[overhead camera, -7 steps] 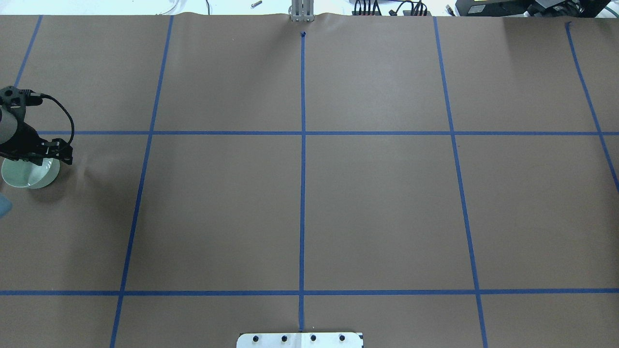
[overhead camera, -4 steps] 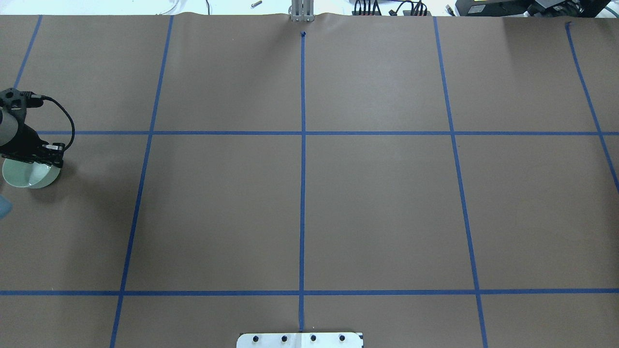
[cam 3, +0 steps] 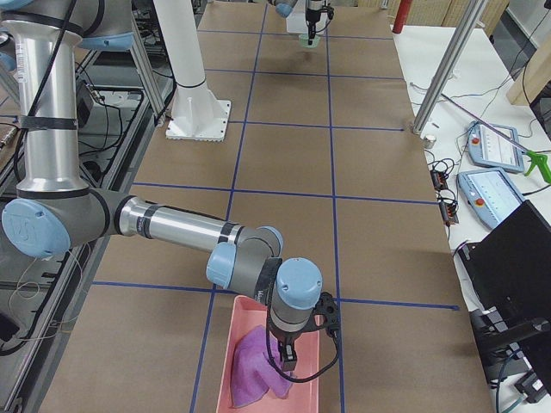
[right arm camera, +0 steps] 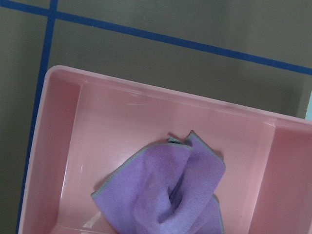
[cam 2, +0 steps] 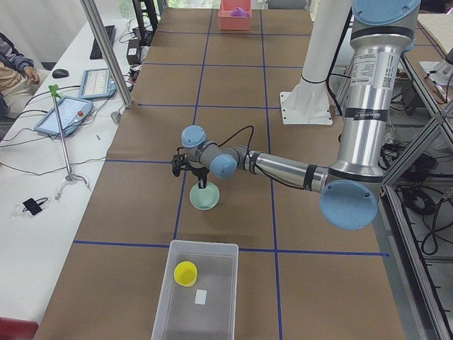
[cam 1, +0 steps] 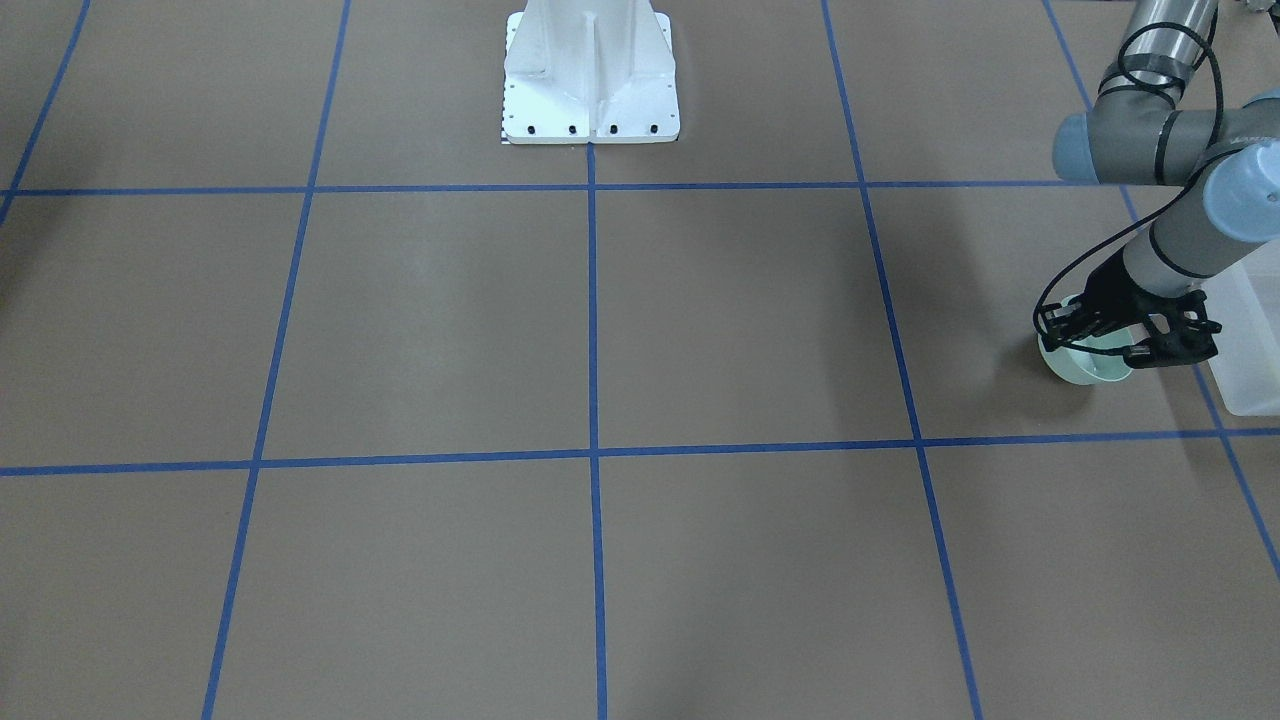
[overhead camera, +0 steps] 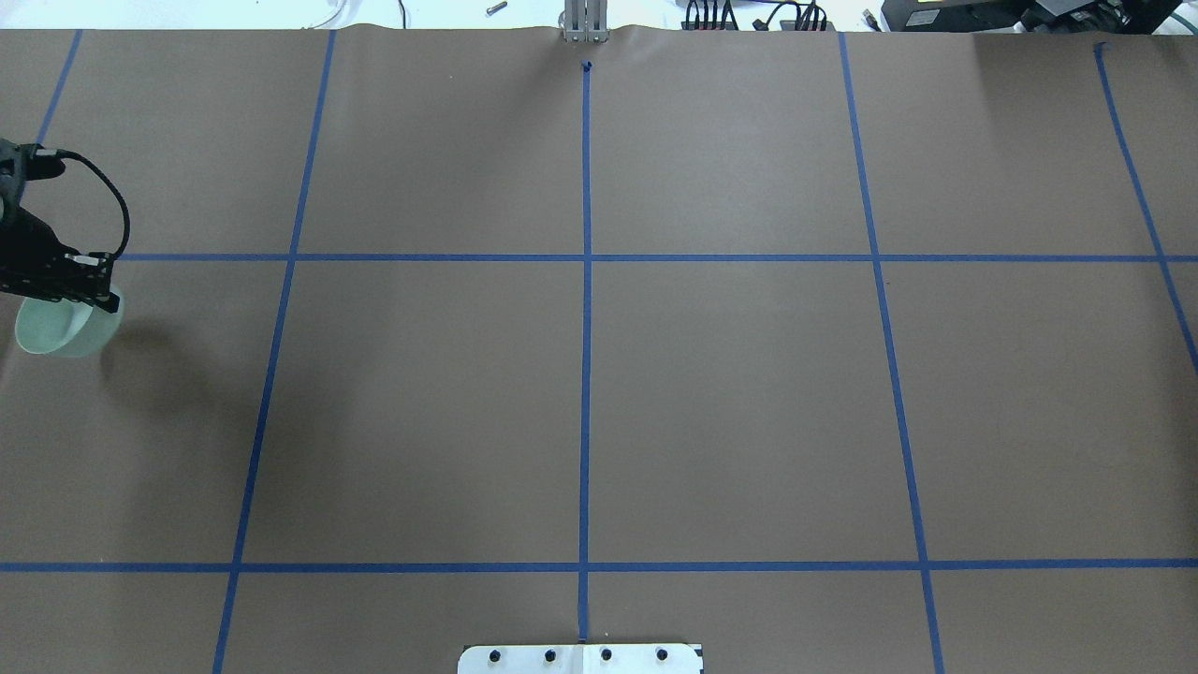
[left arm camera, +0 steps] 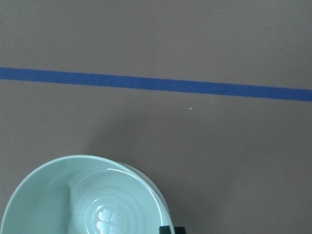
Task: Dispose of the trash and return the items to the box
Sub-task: 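Lift the green bowl with the left gripper and place it in the clear bin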
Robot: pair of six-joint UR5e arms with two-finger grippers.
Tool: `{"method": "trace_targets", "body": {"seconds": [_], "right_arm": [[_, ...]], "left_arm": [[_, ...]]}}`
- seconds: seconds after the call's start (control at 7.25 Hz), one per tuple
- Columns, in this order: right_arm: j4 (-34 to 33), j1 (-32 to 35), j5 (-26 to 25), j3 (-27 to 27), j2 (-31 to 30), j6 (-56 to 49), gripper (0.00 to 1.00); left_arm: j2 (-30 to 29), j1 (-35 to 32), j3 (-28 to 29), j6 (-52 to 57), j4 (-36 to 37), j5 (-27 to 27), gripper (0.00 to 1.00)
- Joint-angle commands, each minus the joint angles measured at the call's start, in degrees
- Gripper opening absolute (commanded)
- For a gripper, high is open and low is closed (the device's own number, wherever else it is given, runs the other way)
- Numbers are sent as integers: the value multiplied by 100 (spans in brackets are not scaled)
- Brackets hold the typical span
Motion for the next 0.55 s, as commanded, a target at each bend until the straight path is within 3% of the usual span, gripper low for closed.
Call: {"method": "trace_targets", "body": {"seconds": [0.0,0.14,0.41], "right_arm": [[20,-9,16,-14,4,64,100],[20,-9,33,-6,4,64,100],[55,-262,637,81,47,806,100]], "left_arm": [[-23,-640,-394,1268,1031,-127,0],[11,-940,-341,1989,1200,-92,0],[21,-1817,305,3614,1263,-65,0]]}}
